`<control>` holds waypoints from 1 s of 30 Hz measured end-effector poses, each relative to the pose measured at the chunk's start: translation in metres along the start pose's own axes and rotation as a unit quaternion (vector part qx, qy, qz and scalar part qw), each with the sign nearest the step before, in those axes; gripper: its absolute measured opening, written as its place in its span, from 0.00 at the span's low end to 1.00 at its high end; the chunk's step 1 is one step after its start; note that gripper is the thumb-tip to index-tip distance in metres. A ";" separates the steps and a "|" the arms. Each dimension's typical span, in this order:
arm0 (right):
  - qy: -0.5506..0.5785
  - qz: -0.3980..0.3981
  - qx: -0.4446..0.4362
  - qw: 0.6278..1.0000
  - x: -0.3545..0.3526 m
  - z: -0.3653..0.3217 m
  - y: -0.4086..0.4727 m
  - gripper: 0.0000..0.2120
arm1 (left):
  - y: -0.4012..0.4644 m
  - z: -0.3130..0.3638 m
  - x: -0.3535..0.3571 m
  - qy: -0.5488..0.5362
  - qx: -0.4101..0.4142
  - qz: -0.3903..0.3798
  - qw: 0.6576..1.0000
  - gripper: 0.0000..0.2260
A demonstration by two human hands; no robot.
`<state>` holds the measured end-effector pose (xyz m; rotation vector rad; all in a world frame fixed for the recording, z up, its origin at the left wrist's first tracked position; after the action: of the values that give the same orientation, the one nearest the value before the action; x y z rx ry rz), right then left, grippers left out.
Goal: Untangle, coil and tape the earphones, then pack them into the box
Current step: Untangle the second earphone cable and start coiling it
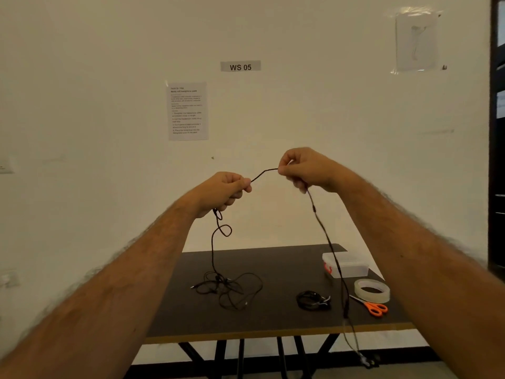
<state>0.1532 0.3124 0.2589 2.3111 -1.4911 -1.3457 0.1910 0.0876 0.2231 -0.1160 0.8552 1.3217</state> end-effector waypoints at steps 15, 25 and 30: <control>-0.099 0.009 -0.056 0.993 0.016 -0.018 -0.008 0.09 | 0.000 0.008 0.013 -0.023 0.023 -0.059 0.998 0.13; 0.029 -0.018 0.027 0.999 0.007 -0.001 -0.004 0.06 | -0.011 -0.015 -0.003 -0.060 -0.016 -0.067 0.996 0.13; -0.005 -0.109 -0.005 0.994 0.033 -0.010 -0.004 0.13 | -0.004 0.002 0.012 -0.042 -0.013 -0.077 0.996 0.13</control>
<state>0.1675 0.2859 0.2422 2.5258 -1.2616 -1.4097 0.1951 0.0972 0.2154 -0.1426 0.7432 1.1847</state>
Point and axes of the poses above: each hand's wrist, its own y-axis towards the middle knuckle, its own x-axis out of the palm, z = x × y, the point moved 2 cm from there along y, towards the middle knuckle, and after that the axes turned 6 degrees about -z, right-handed, at the moved point
